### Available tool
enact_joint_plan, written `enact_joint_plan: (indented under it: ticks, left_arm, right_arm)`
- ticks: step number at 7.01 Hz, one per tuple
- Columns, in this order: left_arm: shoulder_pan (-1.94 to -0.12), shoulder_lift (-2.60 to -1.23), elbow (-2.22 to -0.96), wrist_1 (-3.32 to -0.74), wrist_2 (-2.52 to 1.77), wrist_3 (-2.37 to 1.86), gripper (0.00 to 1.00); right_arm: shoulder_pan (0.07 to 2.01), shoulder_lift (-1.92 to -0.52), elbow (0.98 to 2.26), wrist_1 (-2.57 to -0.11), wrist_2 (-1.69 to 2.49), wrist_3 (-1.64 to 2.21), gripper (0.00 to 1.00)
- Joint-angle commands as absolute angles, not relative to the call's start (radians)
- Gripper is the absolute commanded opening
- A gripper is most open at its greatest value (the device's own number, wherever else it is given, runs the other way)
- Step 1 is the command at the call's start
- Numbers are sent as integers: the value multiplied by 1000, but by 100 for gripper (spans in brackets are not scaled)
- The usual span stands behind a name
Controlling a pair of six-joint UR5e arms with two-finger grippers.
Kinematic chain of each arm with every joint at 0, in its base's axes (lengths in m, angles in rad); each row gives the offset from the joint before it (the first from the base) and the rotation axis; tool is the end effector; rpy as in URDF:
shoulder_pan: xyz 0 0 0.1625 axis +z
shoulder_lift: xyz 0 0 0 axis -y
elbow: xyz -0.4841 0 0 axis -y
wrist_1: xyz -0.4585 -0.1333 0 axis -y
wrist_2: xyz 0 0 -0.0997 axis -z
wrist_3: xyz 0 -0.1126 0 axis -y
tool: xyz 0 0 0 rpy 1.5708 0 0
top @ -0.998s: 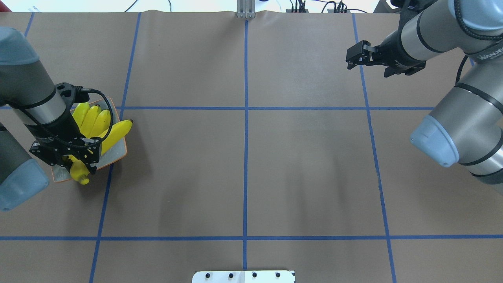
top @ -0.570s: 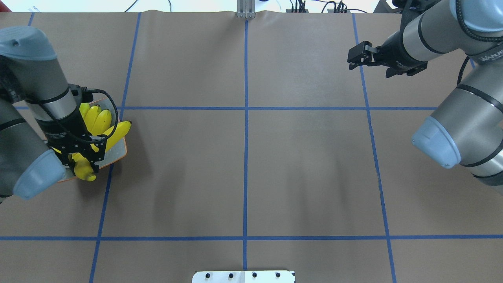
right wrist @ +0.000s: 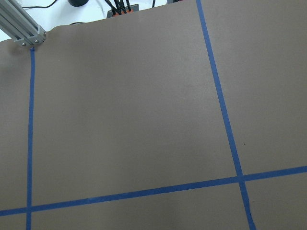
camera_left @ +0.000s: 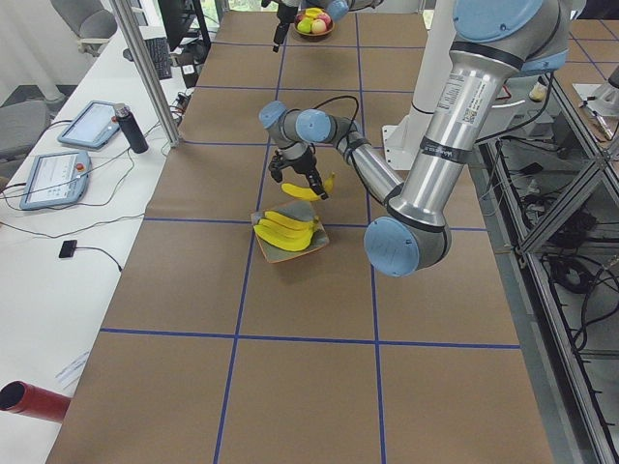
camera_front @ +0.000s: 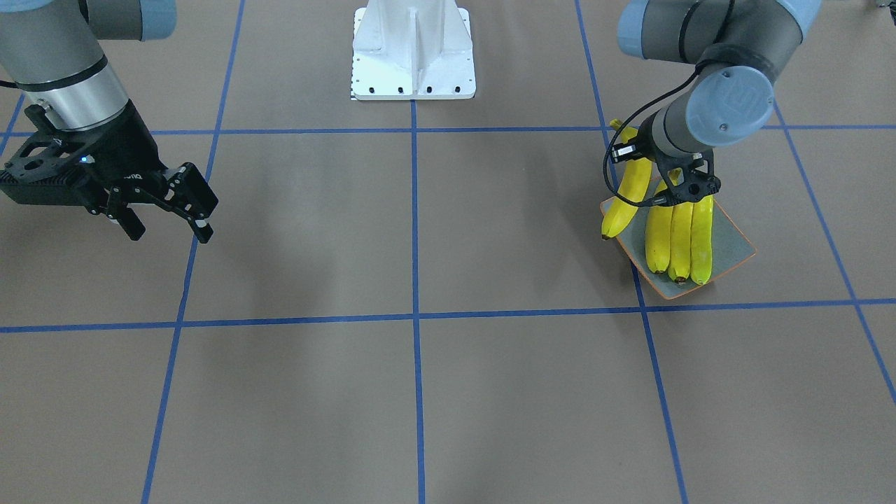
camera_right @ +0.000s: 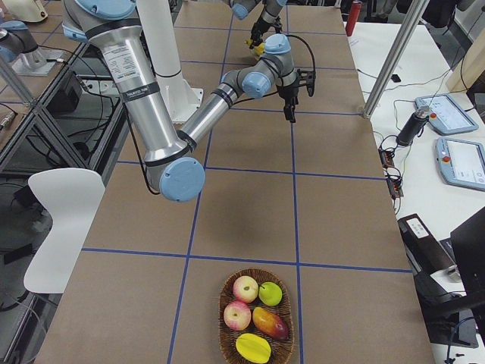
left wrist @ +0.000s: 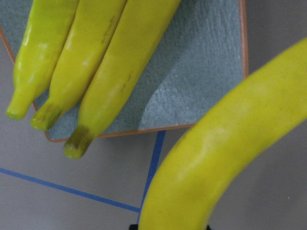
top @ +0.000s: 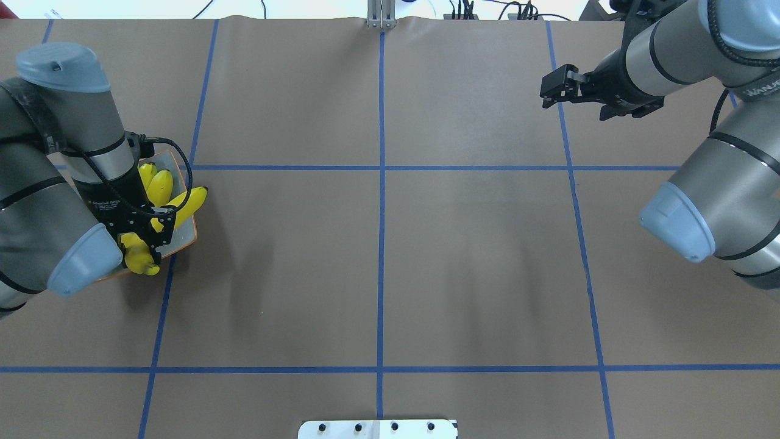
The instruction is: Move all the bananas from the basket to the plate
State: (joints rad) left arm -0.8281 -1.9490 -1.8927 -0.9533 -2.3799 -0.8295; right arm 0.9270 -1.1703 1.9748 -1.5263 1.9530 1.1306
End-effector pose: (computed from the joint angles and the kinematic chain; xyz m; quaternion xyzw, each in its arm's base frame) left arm 0.3914 -0.5029 0.3862 -0.2515 0.3048 -0.0236 0.9183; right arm -0.3177 -0.5755 0.2721 0.1212 -0.4228 0.1397 0.8871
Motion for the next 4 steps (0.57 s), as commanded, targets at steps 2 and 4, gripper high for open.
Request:
enact_joint_plan:
  ticks: [2,4]
  left_arm:
    - [-811,-1950,-1842,-957,-2379,-827,0]
    - [-811,-1944,-1833,-957,-2379,-825,0]
  right_arm:
    - [927,-1170,1977,-1526,1953,1135,100]
    - [927,-1170,1979,-1526,1953,1137,100]
